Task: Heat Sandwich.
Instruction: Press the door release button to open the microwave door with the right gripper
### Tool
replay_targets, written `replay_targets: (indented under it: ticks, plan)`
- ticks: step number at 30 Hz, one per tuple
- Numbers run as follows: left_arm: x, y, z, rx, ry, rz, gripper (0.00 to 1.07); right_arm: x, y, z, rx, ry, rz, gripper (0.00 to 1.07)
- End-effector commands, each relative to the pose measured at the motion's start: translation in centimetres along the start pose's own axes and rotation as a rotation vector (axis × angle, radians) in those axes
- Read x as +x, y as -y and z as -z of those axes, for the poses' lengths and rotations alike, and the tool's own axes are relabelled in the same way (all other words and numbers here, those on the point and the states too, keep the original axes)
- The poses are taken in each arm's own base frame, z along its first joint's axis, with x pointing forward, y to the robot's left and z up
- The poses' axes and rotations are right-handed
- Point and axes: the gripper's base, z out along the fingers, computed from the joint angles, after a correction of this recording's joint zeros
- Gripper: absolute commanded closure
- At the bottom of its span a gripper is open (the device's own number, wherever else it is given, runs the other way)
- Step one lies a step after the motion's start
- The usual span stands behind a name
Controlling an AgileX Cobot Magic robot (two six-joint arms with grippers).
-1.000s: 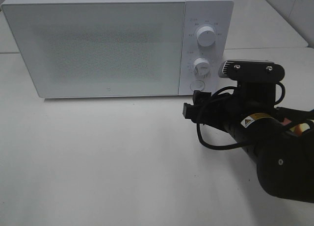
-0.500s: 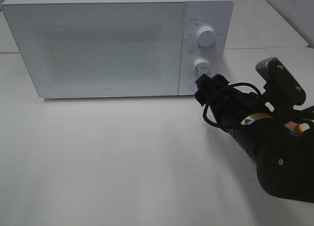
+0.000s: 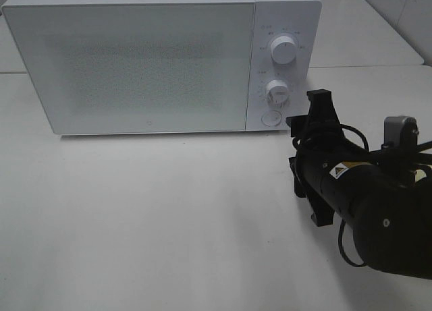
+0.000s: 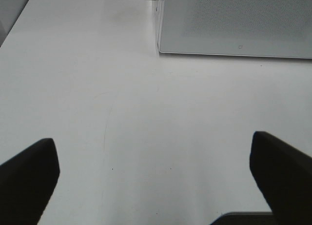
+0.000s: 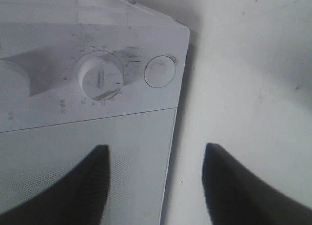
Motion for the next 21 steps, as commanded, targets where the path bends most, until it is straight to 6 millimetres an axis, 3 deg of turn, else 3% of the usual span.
replay_targets:
  ticks: [1,2,5,6,21]
  plan:
    - [0.08,0.03,0.18,0.01,0.023,-0.006,0.07,0.17,-0.04,-0.01,0.004,-0.009,-0.039,0.8]
    - [0.08,0.03,0.18,0.01,0.023,-0.006,0.07,0.17,-0.04,-0.01,0.004,-0.009,-0.039,0.8]
    - [0.08,0.03,0.18,0.01,0.023,-0.006,0.07,0.17,-0.04,-0.01,0.004,-0.01,-0.037,1.05]
    - [0.08,0.03,0.18,0.01,0.023,-0.006,0.07,0.18,-0.06,-0.01,0.003,-0.011,-0.036,1.07]
    - [0.08,0.03,0.18,0.01,0.023,-0.006,0.07,-0.42,-0.1,-0.47,-0.005,0.008,0.004,1.07]
